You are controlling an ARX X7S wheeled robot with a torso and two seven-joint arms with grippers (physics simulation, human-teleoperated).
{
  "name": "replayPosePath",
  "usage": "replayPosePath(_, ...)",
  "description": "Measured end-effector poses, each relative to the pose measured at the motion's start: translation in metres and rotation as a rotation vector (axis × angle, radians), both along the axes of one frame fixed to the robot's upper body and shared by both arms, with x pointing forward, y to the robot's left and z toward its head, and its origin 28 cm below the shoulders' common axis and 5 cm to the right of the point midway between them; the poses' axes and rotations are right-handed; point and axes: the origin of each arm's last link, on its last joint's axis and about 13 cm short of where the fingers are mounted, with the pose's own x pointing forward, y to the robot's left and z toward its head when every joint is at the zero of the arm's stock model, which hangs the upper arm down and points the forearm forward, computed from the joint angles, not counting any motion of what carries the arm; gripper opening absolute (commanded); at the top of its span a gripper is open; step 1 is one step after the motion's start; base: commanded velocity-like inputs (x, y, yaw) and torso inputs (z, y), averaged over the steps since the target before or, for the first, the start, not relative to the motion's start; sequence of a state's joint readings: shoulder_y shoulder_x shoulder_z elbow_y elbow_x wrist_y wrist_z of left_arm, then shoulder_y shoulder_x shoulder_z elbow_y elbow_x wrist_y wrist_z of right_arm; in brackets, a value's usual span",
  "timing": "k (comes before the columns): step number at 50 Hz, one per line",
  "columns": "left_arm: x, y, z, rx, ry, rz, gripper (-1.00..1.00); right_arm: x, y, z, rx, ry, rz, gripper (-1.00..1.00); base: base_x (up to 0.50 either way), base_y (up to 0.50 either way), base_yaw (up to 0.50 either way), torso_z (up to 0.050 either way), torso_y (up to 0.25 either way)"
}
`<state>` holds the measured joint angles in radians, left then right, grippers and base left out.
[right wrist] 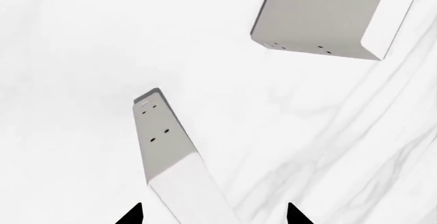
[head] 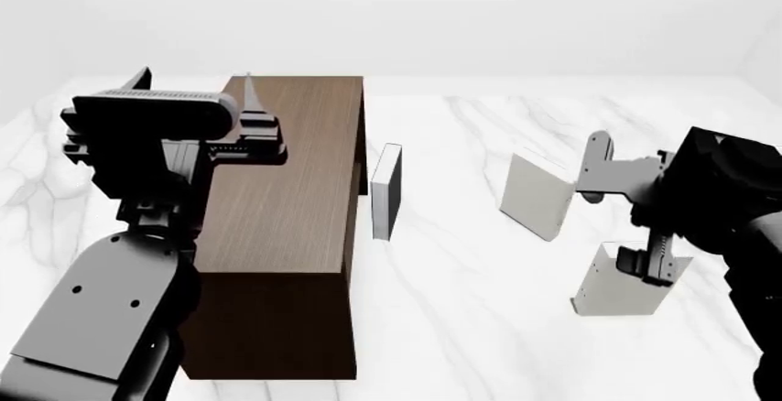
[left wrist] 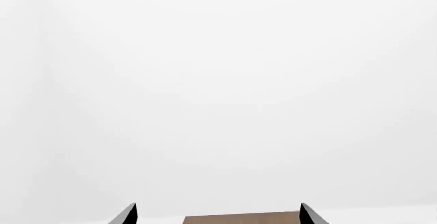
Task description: Pick up the book on the right and place it under the cabinet shelf.
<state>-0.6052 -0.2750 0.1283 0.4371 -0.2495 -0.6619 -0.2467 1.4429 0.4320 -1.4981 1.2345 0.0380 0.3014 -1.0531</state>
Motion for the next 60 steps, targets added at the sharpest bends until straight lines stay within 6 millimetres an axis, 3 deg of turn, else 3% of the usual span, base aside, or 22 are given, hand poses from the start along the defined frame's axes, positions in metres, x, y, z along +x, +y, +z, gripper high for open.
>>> replayPosePath(49, -0.004, -0.004, 0.012, 0.006, -0.032, -0.024, 1.00, -0.005, -0.004, -0.030, 0.013, -0.022, 0.036, 1.00, 0.00, 0.00, 0.00, 0.000, 0.000)
replayPosePath(50, -0.005, -0.004, 0.012, 0.006, -0.032, -0.024, 1.00, -0.005, -0.004, -0.030, 0.013, -0.021, 0.035, -1.00, 0.00, 0.00, 0.00, 0.000, 0.000)
replayPosePath(60, -0.005, -0.004, 0.013, 0.004, -0.035, -0.028, 1.00, -0.006, -0.004, -0.028, 0.000, -0.032, 0.037, -1.00, 0.00, 0.00, 0.00, 0.000, 0.000)
